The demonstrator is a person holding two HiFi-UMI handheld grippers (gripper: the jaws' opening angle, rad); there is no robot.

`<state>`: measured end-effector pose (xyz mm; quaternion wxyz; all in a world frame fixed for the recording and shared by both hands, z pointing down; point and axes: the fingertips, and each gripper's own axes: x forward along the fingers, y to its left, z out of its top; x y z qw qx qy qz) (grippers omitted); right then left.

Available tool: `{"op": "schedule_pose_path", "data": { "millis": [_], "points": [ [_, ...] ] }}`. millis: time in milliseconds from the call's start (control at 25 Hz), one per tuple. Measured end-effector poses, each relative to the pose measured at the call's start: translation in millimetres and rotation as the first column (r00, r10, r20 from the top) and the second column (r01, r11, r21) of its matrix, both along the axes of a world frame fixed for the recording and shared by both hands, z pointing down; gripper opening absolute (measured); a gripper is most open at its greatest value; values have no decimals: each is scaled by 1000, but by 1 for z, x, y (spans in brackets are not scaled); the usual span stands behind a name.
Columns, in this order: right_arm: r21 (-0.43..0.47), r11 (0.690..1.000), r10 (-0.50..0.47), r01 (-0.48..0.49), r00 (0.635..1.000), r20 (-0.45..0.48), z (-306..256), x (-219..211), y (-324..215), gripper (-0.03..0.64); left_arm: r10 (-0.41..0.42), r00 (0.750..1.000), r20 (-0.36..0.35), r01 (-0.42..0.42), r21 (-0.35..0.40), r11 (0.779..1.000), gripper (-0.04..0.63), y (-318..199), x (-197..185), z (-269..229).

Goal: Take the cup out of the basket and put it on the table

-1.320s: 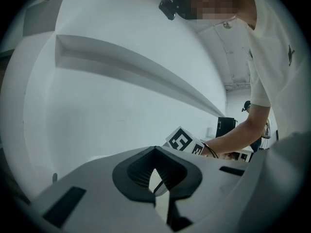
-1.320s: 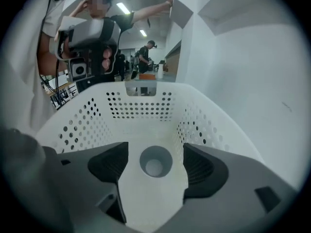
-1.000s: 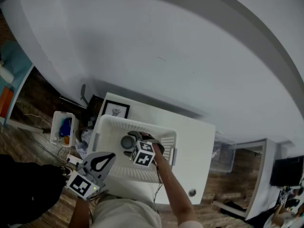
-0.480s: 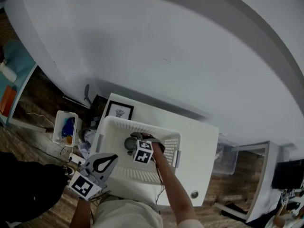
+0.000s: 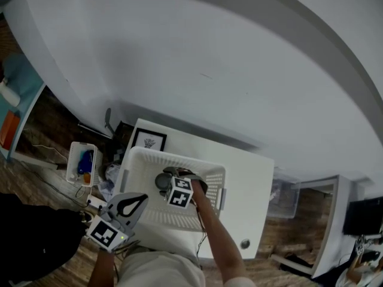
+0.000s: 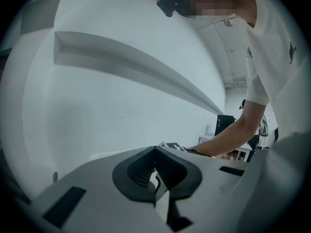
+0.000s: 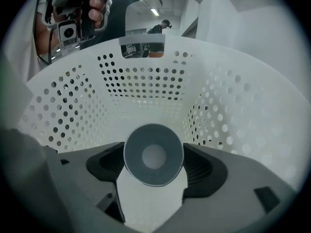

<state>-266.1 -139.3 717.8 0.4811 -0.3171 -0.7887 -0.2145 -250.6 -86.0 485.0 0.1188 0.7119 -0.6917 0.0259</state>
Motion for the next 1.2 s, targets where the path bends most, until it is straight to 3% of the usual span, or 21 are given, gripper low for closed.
{"op": "schedule_pose_path", "data": {
  "millis": [520,1200],
  "points": [
    [-4,1000,8,-8,998,69,-64,12,-1,363,33,999,13,-33,7,999,0,-1,10,-7],
    [48,998,42,-52,981,190,-155,40,-3,360,137,990,35,-138,39,990,0,-9,43,-21]
  ]
}}
